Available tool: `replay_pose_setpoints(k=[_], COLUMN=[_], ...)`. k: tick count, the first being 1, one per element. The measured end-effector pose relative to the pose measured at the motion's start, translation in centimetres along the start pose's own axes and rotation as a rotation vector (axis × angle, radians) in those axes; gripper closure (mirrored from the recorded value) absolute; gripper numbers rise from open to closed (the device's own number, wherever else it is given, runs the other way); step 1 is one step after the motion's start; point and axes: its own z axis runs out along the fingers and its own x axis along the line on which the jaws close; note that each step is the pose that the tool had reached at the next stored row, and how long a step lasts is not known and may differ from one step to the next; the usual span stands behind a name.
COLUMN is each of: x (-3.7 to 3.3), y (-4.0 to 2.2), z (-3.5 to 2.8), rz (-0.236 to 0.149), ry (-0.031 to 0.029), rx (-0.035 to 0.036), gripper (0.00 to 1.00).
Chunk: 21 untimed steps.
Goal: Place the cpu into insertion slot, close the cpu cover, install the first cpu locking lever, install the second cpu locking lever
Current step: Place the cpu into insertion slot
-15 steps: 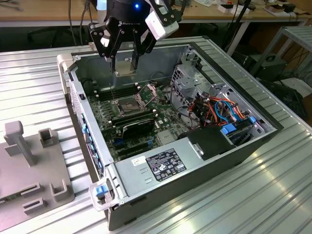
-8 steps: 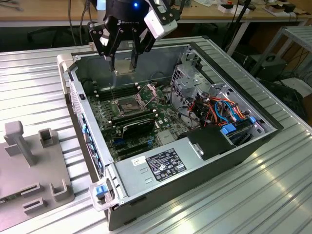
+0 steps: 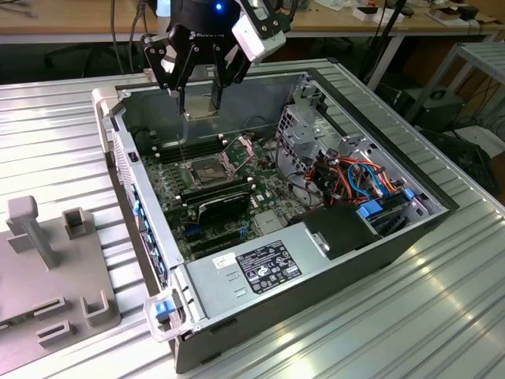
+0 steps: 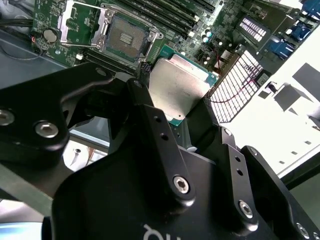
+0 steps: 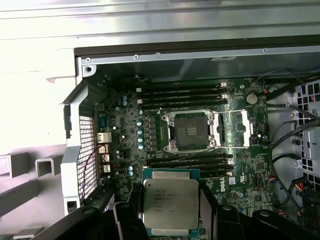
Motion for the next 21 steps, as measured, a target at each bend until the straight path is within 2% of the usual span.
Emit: replay_pose_setpoints(k=[4,9,14,21], x=[0.00,-0.17,-0.88,-1.37], y=[0.00,0.51,1.34,1.90], z=[0.00,0.10,0.35,0.53], rz=[0.000,0.000,0.000,0.001], ry=[0.0000,0.0000,0.0000,0.0000], rx=[0.0000,0.0001,0.0001,0.0002], gripper=[0.45,0.45,0.45,0.45])
